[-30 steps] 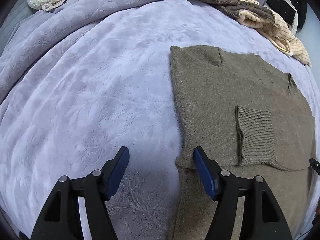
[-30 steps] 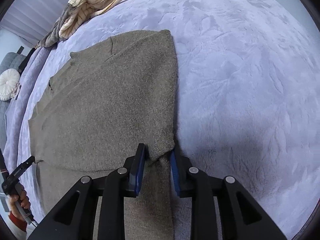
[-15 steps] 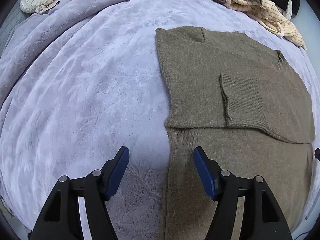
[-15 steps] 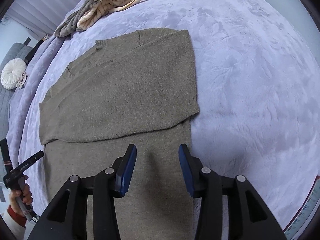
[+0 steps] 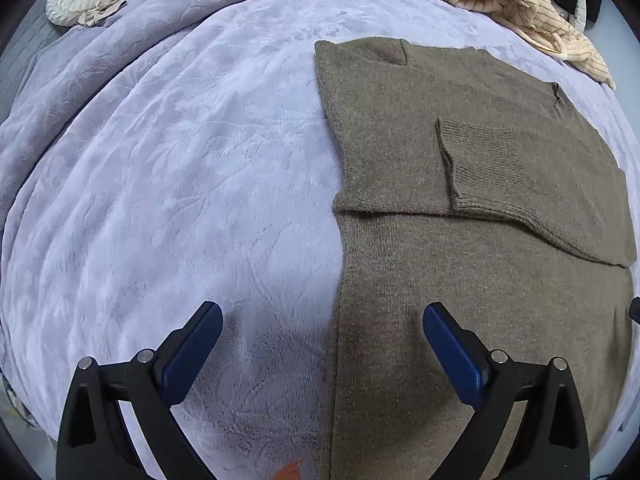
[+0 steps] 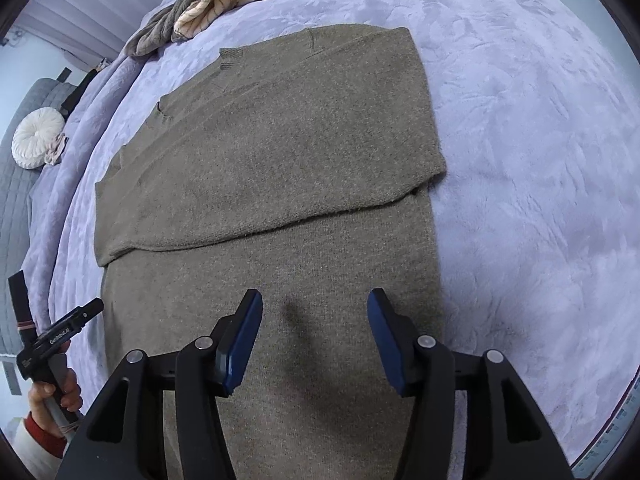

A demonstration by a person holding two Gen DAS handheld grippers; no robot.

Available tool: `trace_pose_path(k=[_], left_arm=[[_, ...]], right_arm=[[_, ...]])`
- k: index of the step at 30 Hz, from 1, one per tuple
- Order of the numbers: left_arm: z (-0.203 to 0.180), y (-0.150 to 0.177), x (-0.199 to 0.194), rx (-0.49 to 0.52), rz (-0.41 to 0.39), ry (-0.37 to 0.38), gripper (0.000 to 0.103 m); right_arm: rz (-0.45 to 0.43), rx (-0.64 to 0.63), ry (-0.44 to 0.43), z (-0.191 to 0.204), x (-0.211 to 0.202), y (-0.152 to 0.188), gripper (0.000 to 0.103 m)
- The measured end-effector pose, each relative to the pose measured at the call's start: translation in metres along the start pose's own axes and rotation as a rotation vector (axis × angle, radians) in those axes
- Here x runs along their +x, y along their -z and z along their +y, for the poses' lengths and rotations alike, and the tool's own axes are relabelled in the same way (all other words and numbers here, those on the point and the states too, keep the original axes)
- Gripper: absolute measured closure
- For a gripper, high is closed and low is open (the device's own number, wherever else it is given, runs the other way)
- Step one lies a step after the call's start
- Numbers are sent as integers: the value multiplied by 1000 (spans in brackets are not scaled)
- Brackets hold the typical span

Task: Fold small clothes
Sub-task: 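Release the sweater edge and lift the right gripper away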

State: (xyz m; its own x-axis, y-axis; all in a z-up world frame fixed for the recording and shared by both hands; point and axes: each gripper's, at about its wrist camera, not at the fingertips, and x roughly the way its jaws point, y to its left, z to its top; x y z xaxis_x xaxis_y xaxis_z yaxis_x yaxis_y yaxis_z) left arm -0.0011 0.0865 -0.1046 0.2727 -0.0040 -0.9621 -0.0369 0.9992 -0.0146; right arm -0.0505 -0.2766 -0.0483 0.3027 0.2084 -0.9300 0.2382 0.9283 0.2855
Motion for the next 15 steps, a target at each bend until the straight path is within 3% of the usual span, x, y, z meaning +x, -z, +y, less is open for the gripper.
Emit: trace_pose_path(k=[5, 15], left_arm=[[-4, 9, -1, 9, 9, -31, 2], [-11, 30, -15, 25, 71, -10, 2]], right_arm=[[-4, -30, -30, 9, -2, 8, 22], [30, -56, -66, 27, -6, 23, 22]])
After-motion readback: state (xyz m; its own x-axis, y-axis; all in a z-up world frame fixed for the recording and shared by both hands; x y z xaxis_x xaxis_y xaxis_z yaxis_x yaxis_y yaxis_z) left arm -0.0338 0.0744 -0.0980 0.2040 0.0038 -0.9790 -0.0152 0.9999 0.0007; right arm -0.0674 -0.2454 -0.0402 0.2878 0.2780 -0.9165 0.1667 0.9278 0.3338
